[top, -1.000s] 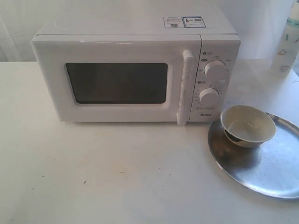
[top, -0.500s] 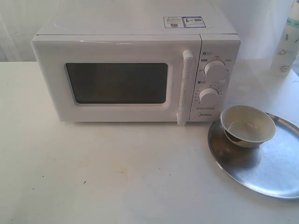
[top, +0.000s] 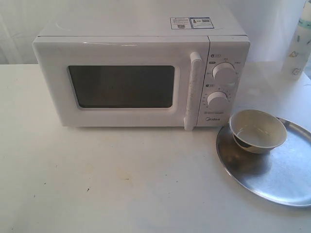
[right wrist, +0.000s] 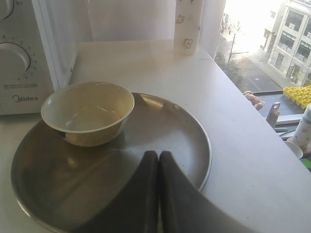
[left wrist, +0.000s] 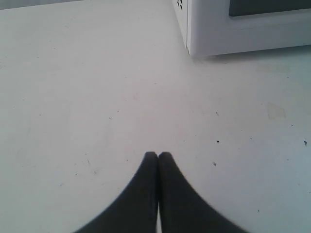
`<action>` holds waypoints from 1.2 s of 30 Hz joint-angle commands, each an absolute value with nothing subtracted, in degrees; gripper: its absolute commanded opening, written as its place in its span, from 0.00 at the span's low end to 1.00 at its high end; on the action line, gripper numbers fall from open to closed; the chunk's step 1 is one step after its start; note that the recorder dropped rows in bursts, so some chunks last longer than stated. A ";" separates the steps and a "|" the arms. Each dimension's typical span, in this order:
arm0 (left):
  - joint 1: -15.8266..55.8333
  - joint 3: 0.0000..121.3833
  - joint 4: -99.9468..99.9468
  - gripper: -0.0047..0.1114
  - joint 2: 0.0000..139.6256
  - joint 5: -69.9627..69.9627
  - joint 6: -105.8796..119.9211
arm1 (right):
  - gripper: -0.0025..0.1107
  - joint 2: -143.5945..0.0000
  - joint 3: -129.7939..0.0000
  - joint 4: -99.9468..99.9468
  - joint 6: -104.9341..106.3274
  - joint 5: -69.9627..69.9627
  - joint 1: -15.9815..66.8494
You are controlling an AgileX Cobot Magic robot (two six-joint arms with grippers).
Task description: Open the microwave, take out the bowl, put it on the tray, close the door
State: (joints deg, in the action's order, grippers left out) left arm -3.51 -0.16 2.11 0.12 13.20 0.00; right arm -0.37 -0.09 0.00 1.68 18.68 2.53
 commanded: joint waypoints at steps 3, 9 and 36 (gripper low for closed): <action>-3.25 0.00 2.56 0.04 0.00 13.34 0.00 | 0.02 0.00 0.00 0.00 1.50 18.29 2.24; -3.25 0.00 2.56 0.04 0.00 13.34 0.00 | 0.02 0.00 0.00 0.00 -0.68 18.29 2.24; -3.25 0.00 2.56 0.04 0.00 13.34 0.00 | 0.02 0.00 0.00 0.00 -0.69 18.29 2.24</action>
